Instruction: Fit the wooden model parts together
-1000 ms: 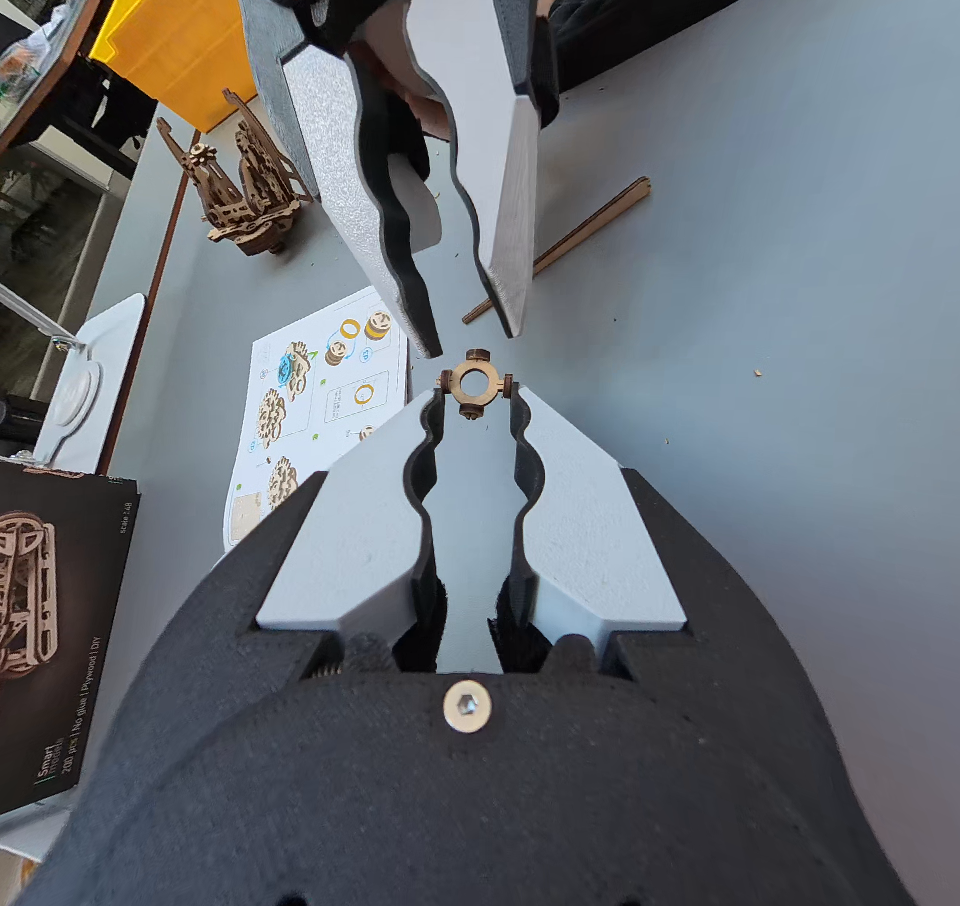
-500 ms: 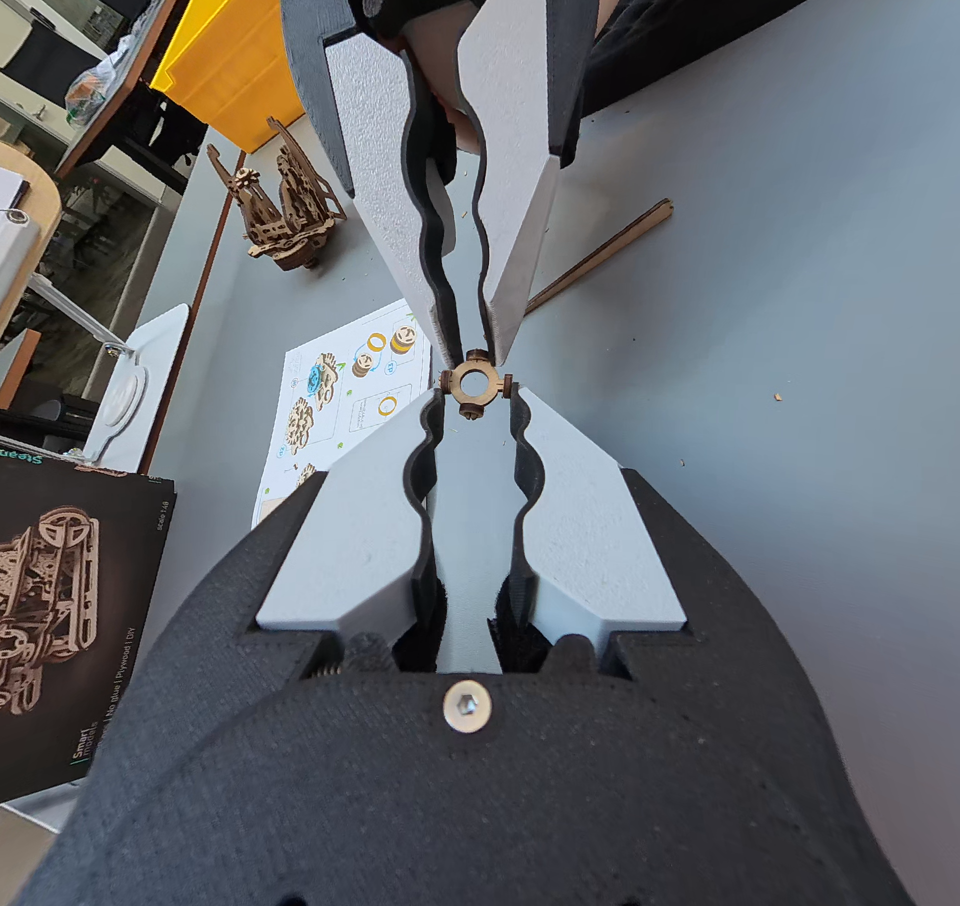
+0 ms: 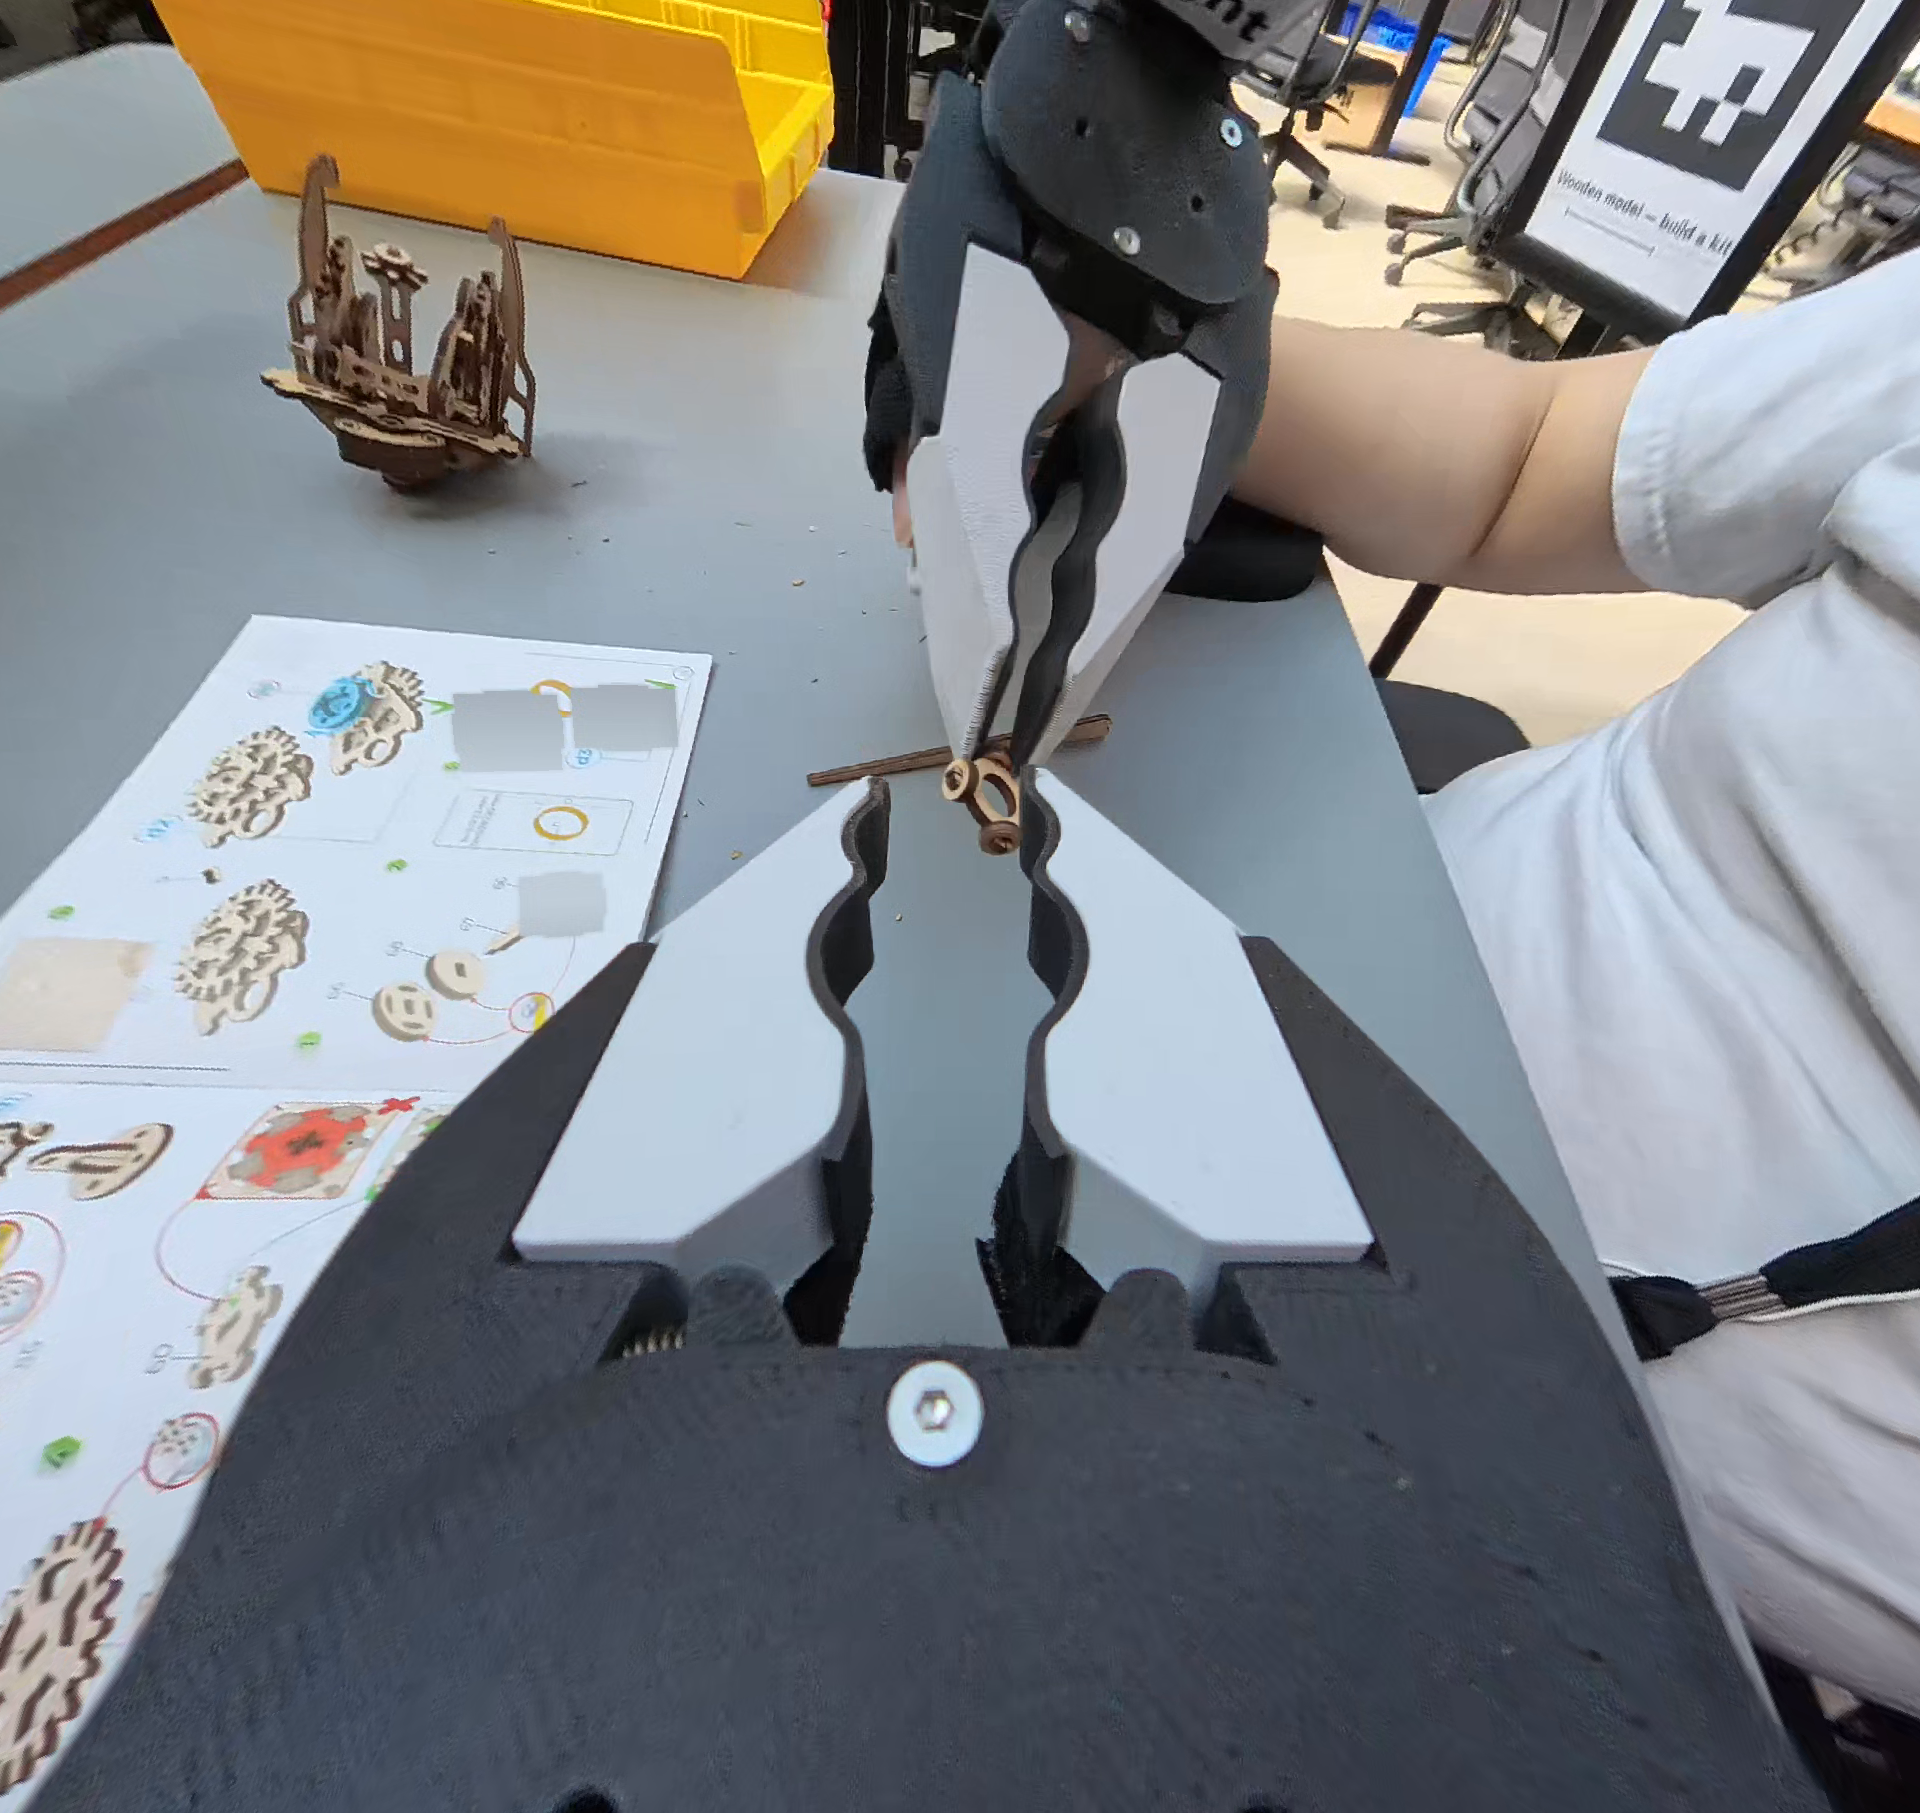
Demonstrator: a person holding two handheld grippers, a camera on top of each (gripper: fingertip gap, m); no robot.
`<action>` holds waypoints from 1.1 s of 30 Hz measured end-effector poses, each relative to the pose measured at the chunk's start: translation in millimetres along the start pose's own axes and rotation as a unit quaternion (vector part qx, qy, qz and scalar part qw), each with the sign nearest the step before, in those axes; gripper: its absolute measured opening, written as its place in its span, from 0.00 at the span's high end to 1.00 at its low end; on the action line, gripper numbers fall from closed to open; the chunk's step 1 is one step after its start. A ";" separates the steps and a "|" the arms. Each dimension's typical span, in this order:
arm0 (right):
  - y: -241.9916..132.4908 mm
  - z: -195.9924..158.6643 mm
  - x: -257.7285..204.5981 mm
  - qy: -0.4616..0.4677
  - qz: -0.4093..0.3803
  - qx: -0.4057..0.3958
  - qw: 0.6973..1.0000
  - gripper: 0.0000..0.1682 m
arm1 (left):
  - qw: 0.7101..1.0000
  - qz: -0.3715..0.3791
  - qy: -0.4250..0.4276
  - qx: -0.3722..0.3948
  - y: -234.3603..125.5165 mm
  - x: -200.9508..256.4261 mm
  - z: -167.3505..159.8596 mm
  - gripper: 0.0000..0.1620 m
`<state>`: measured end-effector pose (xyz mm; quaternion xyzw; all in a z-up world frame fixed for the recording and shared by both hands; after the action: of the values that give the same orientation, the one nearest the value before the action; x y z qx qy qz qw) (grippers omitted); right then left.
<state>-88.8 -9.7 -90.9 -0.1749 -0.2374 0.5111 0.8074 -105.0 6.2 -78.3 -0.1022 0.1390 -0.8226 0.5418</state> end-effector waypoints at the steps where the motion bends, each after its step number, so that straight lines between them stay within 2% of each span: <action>1: 1.8 0.7 -3.0 -0.016 0.001 -0.004 1.000 0.96 | 1.000 -0.011 -0.023 -0.004 1.4 0.2 -1.8 0.86; 4: 4.9 2.4 -8.2 -0.052 -0.001 -0.014 0.999 0.96 | 0.996 -0.054 -0.071 -0.030 8.2 9.5 -10.7 0.86; 6: 5.5 2.6 -9.4 -0.065 -0.005 -0.020 0.998 0.96 | 0.992 -0.079 -0.083 -0.052 12.1 16.4 -17.7 0.94; 7: 5.9 1.7 -11.2 -0.070 -0.002 -0.024 0.997 0.96 | 0.991 -0.086 -0.085 -0.057 13.8 18.0 -19.4 0.95; 13: 6.8 0.8 -9.5 -0.076 -0.014 -0.027 0.997 0.96 | 0.991 -0.083 -0.096 -0.052 15.2 14.2 -21.2 0.97; 17: -8.5 23.3 9.9 -0.068 -0.079 0.050 0.993 0.91 | 0.991 -0.044 -0.122 0.041 3.2 -3.1 6.8 0.97; 20: -27.8 40.9 25.6 -0.038 -0.136 0.113 0.983 0.88 | 0.977 0.001 -0.147 0.151 -16.5 -19.0 35.8 0.98; 23: -35.6 54.6 29.0 -0.016 -0.168 0.159 0.973 0.88 | 0.963 0.047 -0.155 0.216 -32.7 -27.7 49.5 0.98; 27: -31.0 65.0 31.9 0.020 -0.168 0.179 0.969 0.88 | 0.958 0.081 -0.130 0.241 -39.2 -26.4 57.0 0.98; 33: -28.7 72.8 33.7 0.067 -0.146 0.207 0.965 0.89 | 0.961 0.093 -0.093 0.242 -36.6 -16.9 61.4 0.97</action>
<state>-96.2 11.8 -8.8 -0.0012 -0.0949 0.4128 0.9059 -110.3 28.2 -8.4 -0.0303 -0.1065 -0.7647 0.6348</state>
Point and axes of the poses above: each gripper's, where its closed fingertips meet, y out along the fingers, z out of its top, x = y × z across the jaws, the point moved 1 cm from there along -y, back along the fingers, and after that the axes turned 8 degrees about y, right-handed, at the moved point
